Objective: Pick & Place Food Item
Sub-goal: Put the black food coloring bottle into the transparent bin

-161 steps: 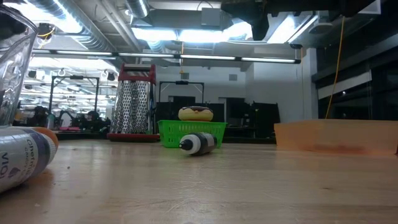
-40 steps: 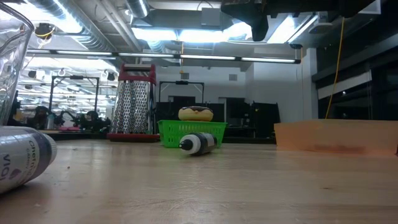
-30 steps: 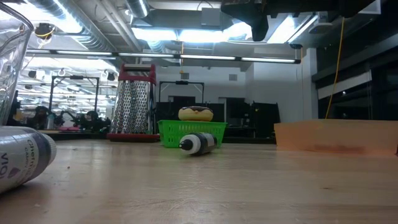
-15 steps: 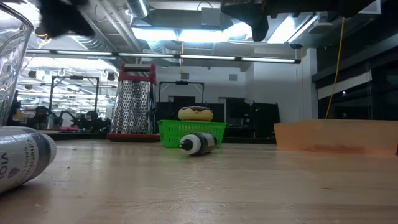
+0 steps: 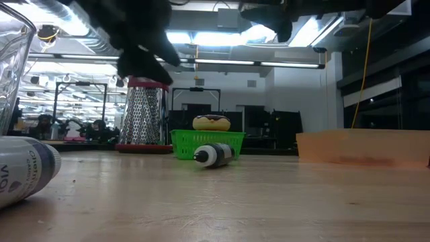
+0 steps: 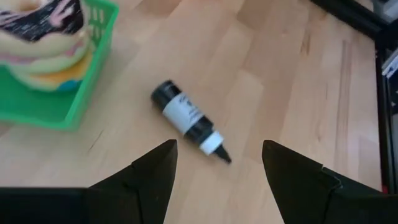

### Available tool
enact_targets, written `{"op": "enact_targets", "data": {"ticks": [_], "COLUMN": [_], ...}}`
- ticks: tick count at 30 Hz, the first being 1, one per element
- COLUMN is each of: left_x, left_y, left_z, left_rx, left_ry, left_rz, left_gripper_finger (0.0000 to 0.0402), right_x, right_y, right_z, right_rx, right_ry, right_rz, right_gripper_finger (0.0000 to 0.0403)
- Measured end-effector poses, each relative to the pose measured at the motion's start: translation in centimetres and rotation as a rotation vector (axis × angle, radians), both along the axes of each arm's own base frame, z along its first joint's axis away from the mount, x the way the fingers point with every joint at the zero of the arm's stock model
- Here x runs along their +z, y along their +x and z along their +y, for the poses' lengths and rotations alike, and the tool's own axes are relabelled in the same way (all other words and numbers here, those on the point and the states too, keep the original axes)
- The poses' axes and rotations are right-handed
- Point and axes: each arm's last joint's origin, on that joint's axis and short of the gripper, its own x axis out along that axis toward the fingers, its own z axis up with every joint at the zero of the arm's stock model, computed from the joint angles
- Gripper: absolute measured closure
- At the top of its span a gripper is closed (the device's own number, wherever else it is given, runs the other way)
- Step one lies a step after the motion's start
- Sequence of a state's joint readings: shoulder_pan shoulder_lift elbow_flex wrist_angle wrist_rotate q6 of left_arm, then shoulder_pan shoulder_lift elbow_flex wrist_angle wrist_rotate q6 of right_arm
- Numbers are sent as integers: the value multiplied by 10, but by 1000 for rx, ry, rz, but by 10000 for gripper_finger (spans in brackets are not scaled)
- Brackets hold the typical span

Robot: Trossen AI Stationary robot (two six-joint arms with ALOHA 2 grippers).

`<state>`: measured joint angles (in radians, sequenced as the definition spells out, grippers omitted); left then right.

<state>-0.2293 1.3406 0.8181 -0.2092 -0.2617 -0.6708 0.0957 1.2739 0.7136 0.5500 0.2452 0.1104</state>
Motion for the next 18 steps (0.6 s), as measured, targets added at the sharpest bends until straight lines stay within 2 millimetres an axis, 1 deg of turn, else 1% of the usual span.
{"op": "enact_targets", "data": {"ticks": [3, 5, 8, 10, 12, 14, 18], "left_x": [-7, -16, -34, -45, -54, -58, -61], "left_y": [12, 17, 24, 28, 31, 35, 41], "left_z": [4, 8, 13, 14, 14, 13, 12], "left_rx": [12, 26, 45, 45, 38, 26, 17], "left_ry": [3, 6, 15, 15, 12, 3, -11], "left_rz": [-26, 2, 71, 104, 132, 122, 81], "left_gripper_finger": [171, 171, 171, 171, 171, 171, 171], "right_x": [1, 6, 19, 23, 21, 15, 10], "right_y": [-1, -8, -29, -46, -61, -75, -100], "right_z": [1, 2, 5, 13, 23, 33, 44], "right_rx": [-38, -68, -128, -117, -77, -41, -12], "right_ry": [-18, -17, -5, -10, -25, -46, -112], "right_rz": [2, 5, 29, 77, 123, 140, 50], "right_gripper_finger": [190, 190, 190, 190, 190, 190, 190]}}
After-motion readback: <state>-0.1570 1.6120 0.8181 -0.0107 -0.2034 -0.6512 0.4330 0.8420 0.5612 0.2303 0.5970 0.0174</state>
